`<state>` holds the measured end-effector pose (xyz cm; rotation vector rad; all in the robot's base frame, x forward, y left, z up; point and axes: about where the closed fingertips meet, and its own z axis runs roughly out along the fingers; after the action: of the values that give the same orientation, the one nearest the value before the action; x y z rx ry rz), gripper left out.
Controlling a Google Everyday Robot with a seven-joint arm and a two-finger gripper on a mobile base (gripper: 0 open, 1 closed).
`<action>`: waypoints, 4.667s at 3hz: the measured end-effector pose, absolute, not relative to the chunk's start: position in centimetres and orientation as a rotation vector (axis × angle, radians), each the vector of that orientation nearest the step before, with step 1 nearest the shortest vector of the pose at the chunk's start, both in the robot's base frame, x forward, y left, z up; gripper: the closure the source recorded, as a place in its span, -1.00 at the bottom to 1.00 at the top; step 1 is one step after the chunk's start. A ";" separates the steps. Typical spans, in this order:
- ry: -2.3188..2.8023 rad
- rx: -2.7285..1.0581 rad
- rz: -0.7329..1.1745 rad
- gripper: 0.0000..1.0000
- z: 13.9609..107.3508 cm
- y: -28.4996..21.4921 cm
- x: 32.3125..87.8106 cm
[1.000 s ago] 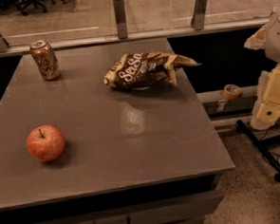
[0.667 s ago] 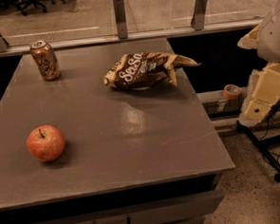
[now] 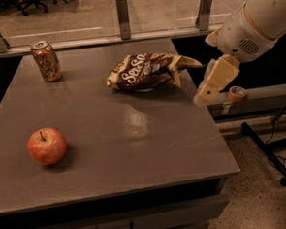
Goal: Move brown chip bag near apple
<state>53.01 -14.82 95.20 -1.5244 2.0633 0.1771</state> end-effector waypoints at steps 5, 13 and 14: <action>2.010 -1.588 0.289 0.31 87.8 -4.2 61.0; 1.658 -1.910 0.568 -0.27 92.6 0.8 42.9; 1.688 -1.898 0.550 -0.74 92.4 1.0 42.6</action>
Offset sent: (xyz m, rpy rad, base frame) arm 0.1182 0.0812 -0.0412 0.1395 0.0109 -0.0853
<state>42.62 1.00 92.39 -1.8984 1.6882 0.5498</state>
